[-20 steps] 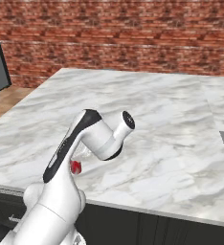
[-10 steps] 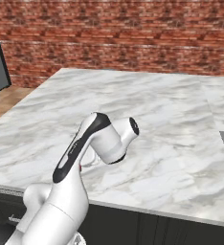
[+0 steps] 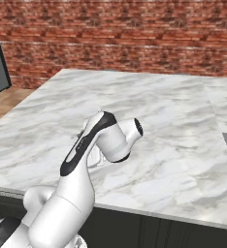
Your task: Pick the can from the counter and place it in the open cabinet.
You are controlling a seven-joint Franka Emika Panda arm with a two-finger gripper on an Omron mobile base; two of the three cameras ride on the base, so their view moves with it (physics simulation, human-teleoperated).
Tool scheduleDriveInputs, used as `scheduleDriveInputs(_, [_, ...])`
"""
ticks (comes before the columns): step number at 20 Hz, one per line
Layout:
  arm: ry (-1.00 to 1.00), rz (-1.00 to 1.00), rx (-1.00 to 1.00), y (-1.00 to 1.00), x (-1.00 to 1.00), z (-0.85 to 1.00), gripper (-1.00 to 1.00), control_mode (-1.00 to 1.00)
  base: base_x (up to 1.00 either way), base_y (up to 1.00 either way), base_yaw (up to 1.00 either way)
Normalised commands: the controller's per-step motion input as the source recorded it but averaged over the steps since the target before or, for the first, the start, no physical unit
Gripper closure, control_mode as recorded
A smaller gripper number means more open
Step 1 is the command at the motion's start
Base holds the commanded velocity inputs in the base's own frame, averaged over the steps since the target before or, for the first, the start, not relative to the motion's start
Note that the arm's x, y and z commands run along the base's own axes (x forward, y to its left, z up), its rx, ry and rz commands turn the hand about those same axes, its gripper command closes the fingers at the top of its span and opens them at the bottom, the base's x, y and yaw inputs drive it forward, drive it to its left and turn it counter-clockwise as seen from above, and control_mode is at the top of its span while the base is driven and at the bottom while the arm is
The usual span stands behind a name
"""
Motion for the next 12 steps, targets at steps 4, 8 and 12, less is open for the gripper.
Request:
scheduleDriveInputs(4, [0.02, 0.0, 0.02, 0.0, 0.19, -0.21, -1.0, -1.0, 0.0, 0.0, 0.0])
scheduleDriveInputs(8, [0.05, 0.0, 0.02, 0.0, 0.15, -0.35, -1.0, -1.0, 0.0, 0.0, 0.0])
scheduleDriveInputs(12, [0.08, 0.0, 0.02, 0.0, 0.12, -0.34, -1.0, -1.0, 0.0, 0.0, 0.0])
